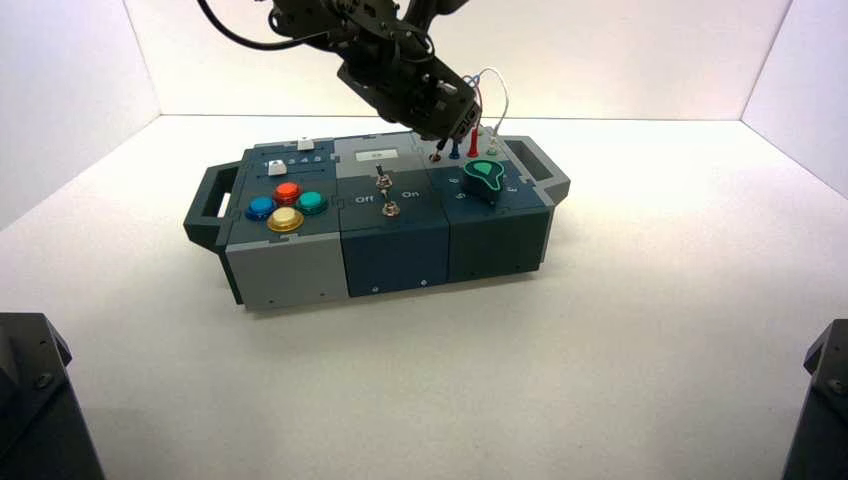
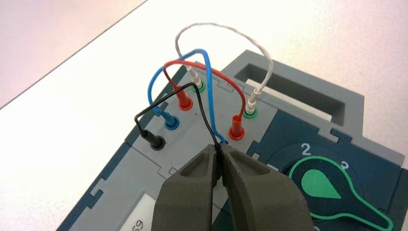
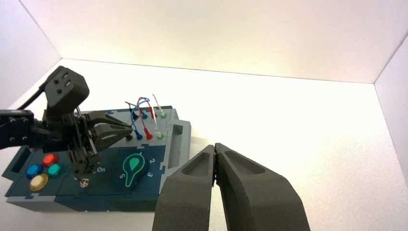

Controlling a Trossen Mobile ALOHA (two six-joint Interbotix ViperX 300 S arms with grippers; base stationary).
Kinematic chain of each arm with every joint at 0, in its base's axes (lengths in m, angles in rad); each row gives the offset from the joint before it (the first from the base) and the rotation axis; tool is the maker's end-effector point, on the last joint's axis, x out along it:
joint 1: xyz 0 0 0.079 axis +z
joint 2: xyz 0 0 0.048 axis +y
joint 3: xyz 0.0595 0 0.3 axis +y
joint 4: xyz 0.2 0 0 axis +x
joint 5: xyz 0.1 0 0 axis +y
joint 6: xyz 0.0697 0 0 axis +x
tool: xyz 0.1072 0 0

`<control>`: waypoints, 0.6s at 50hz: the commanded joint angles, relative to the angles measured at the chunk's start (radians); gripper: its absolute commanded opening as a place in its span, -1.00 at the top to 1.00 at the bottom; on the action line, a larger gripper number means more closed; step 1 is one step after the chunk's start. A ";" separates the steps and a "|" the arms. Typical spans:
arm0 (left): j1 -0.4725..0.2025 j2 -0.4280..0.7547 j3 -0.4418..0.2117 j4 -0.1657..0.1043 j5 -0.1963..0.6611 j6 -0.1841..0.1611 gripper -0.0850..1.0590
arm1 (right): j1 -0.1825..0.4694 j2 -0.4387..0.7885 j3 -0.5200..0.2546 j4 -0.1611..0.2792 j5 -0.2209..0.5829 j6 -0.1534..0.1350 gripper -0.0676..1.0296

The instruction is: Insert the black wire.

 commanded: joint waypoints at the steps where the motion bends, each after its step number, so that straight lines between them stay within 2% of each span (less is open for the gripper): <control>1: -0.008 -0.014 -0.021 0.003 -0.009 -0.005 0.90 | -0.003 0.008 -0.017 0.000 -0.012 0.000 0.91; 30: -0.008 -0.031 -0.034 0.008 -0.011 0.006 0.90 | -0.003 0.012 -0.015 -0.002 -0.012 -0.002 0.91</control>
